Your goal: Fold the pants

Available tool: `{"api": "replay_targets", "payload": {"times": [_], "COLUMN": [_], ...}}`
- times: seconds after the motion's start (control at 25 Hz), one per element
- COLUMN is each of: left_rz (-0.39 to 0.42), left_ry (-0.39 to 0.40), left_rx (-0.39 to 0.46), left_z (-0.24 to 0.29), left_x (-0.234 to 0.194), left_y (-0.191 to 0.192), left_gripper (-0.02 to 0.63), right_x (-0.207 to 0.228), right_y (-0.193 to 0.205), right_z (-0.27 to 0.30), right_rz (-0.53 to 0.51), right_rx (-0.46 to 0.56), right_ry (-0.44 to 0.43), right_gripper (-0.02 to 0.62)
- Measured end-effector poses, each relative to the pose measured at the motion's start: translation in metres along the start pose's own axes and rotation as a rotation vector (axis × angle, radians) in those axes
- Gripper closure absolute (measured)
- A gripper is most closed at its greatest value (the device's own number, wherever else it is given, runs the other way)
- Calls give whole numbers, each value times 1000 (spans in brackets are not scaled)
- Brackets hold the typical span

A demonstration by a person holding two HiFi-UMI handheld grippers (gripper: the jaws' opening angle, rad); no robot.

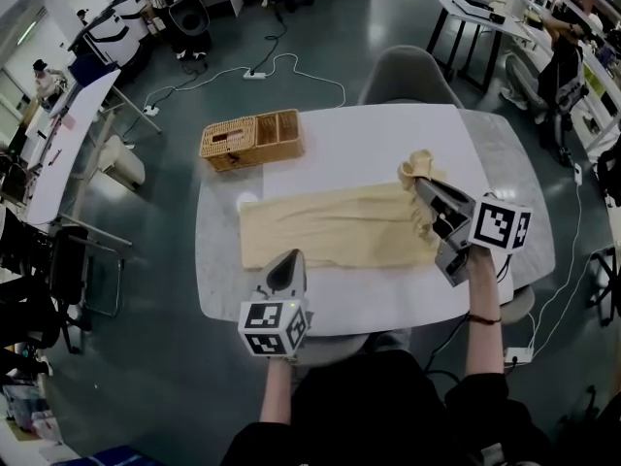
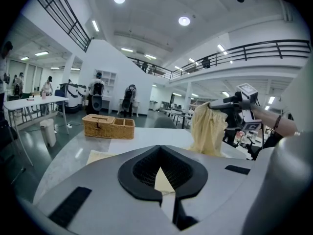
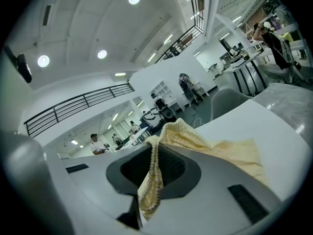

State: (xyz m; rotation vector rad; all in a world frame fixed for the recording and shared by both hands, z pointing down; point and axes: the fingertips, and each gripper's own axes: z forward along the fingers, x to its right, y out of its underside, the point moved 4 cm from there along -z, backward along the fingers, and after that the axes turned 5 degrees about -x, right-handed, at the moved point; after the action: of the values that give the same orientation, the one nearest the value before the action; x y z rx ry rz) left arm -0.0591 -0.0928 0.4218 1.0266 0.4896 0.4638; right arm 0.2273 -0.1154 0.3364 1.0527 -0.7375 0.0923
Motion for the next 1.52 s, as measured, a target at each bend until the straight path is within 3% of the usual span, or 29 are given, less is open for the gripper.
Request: {"api": "replay_targets", "payload": {"times": [0.24,1.08,1.32,1.52], "left_rz": [-25,-93,-117,-130], "left_ry": [-47,-239,-288,-321], "left_rx": [3,32,37,33], "left_z": [-12,-36,-47,-55], "left_x": [-11,-8,-16,-25], "left_y": [3,4,10,12], "left_gripper": [598,598,598,598], "right_x": [-9,-65,-83,-89], "right_y": [5,-9,-4,1], "right_z": [14,70,86,99], "right_rz": [9,-24,-27,-31], "right_rx": [-39,-130,-156,-181], "right_ry": [0,-360,-425,-427], "right_gripper": [554,554,554,554]}}
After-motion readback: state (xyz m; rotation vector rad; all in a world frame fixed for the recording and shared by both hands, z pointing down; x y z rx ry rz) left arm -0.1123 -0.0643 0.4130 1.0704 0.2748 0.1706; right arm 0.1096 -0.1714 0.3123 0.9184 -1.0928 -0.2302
